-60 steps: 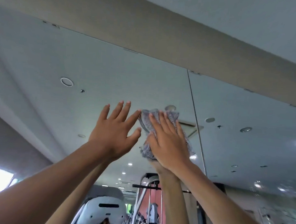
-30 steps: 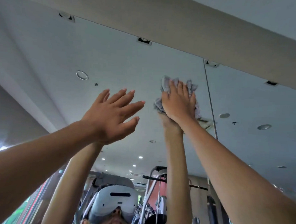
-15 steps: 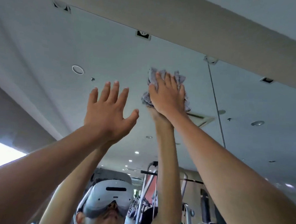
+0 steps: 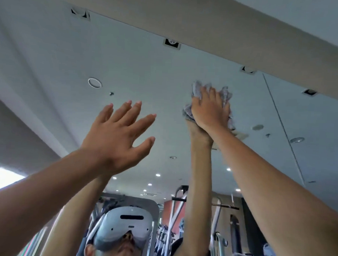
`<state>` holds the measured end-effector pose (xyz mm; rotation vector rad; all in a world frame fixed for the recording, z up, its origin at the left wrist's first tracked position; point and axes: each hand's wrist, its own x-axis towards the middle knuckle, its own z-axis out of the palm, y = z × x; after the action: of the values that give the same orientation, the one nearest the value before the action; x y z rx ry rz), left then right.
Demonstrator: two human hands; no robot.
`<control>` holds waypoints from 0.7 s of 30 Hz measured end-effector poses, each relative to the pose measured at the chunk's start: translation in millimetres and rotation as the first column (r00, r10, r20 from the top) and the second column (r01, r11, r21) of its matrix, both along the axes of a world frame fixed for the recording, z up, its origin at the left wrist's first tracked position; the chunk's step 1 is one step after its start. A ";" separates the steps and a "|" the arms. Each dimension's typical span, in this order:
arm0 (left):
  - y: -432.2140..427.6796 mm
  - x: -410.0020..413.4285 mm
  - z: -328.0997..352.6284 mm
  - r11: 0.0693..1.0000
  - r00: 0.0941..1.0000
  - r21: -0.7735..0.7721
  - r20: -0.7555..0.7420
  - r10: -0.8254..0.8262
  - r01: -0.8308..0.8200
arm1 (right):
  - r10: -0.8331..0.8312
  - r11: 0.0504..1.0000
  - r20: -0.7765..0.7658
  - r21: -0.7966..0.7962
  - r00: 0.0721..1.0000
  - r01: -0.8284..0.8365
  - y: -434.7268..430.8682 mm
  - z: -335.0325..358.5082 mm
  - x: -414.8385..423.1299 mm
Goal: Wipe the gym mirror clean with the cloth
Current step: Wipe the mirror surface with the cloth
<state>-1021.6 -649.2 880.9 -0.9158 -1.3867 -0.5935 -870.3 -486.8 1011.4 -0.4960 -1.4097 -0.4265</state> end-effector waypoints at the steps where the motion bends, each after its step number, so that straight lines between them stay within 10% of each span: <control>1: -1.4 -2.9 0.4 1.000 1.000 -0.001 0.001 -0.003 0.003 | -0.037 0.996 0.098 0.085 0.994 0.029 -11.2 -5.9 -11.2; 7: 2.6 -9.1 2.9 1.000 1.000 -0.007 -0.025 -0.007 0.007 | -0.061 0.942 0.515 0.313 0.855 -0.122 18.7 -48.3 33.7; 16: 3.2 -11.1 4.7 1.000 0.999 -0.010 -0.039 -0.022 0.021 | 0.048 0.986 -0.136 -0.150 0.990 -0.068 -14.8 1.7 -12.3; 21: 2.9 -11.0 3.5 1.000 0.999 -0.017 -0.035 -0.012 0.012 | -0.096 0.960 0.348 0.281 0.932 -0.006 -19.6 -39.7 -13.7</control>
<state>-1032.6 -646.2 884.4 -0.9442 -1.3577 -0.5733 -884.1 -506.4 971.8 -0.2262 -1.6586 -0.7720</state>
